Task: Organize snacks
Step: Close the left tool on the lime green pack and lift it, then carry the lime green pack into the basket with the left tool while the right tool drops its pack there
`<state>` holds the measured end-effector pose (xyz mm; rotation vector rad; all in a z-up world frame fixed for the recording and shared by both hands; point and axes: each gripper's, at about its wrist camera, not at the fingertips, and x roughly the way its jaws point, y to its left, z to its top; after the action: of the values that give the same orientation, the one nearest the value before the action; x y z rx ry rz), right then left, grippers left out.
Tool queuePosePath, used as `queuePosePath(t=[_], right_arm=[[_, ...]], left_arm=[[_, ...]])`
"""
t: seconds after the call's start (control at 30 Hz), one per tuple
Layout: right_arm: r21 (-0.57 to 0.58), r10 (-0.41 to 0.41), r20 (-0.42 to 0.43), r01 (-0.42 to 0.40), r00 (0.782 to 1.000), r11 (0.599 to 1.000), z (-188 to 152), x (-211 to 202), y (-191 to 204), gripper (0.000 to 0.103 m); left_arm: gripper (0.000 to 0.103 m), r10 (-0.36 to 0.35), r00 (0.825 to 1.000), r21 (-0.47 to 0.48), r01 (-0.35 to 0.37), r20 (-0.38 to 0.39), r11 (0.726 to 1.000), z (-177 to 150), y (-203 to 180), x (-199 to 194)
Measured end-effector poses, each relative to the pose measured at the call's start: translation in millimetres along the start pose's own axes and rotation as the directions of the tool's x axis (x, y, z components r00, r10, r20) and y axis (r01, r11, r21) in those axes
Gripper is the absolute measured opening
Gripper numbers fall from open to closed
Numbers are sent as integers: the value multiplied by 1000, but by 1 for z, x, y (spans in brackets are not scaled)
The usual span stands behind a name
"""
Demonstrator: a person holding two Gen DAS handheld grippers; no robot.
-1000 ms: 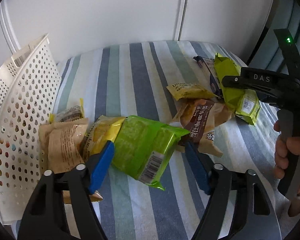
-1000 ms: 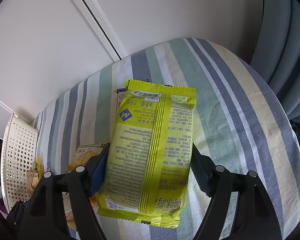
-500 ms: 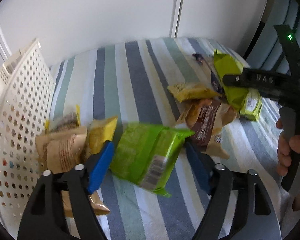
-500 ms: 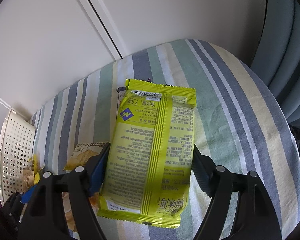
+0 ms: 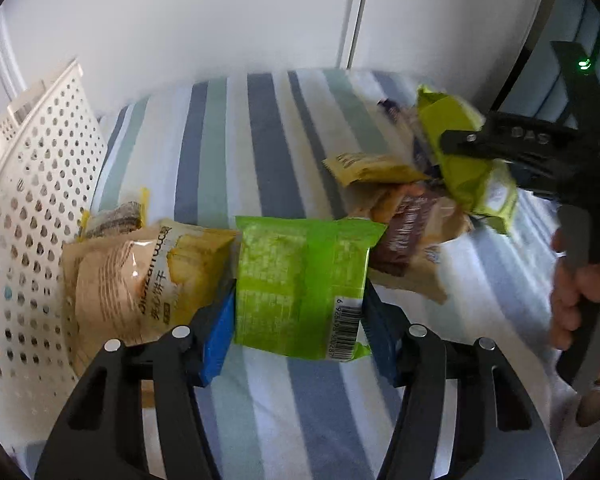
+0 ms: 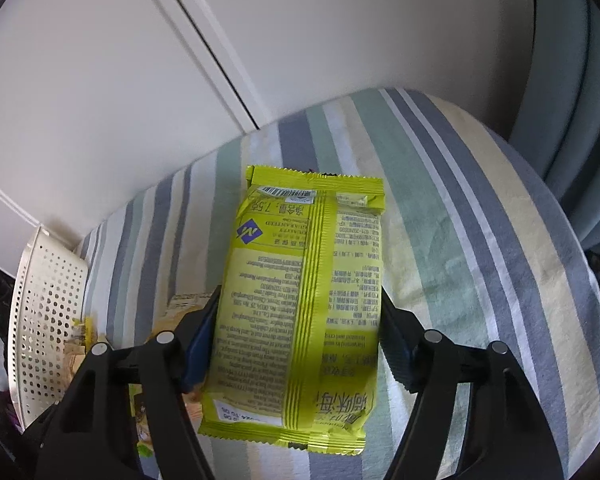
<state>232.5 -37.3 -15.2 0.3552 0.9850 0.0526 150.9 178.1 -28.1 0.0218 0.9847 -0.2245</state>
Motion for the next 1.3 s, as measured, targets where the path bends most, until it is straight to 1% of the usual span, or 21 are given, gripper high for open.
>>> queuePosePath(t=[0.07, 0.17, 0.23, 0.3, 0.43, 0.53, 0.67, 0.83, 0.93, 1.03, 1.1, 1.13, 1.23, 1.3], right_arm=[[-3, 4, 9, -4, 1000, 1000, 1, -2, 2, 70], [13, 25, 32, -26, 999, 1000, 2, -7, 1, 70], [34, 53, 48, -54, 997, 998, 3, -12, -2, 70], [55, 82, 63, -86, 995, 995, 4, -16, -5, 70], [95, 138, 102, -148, 985, 984, 7, -26, -12, 70], [94, 137, 119, -148, 983, 984, 9, -29, -11, 70], [83, 133, 127, -144, 983, 986, 7, -30, -7, 70], [70, 125, 129, -135, 984, 988, 7, -29, -4, 70], [67, 119, 121, -128, 985, 989, 6, -25, -3, 70], [57, 112, 117, -119, 987, 991, 6, -23, -1, 70], [52, 108, 117, -114, 987, 992, 6, -23, 1, 70], [48, 105, 116, -111, 988, 993, 6, -23, 1, 70], [42, 96, 114, -102, 989, 994, 5, -22, 3, 70], [41, 96, 111, -101, 989, 994, 5, -21, 4, 70]], left_arm=[[60, 2, 1000, 2, -2, 27, 1000, -4, -2, -11], [60, 23, 997, 25, -25, 80, 999, -2, -8, -28], [60, 11, 993, 19, -13, 114, 1000, -2, -8, -41], [60, 0, 988, 9, -1, 153, 1000, -1, -7, -55], [60, 7, 975, -10, -5, 221, 1000, 0, -3, -80], [60, 13, 967, -20, -8, 254, 1000, -1, 0, -91], [60, 41, 954, -52, -26, 297, 998, 0, 8, -102], [60, 107, 930, -129, -65, 351, 989, 2, 33, -123], [60, 165, 912, -197, -95, 376, 976, -2, 59, -138], [60, 214, 900, -247, -125, 379, 961, -6, 79, -147], [60, 257, 891, -294, -148, 374, 944, -9, 96, -152], [60, 279, 886, -315, -163, 371, 935, -12, 104, -155], [60, 373, 860, -395, -226, 349, 890, -17, 129, -162], [62, 414, 845, -433, -251, 338, 866, -20, 141, -165]])
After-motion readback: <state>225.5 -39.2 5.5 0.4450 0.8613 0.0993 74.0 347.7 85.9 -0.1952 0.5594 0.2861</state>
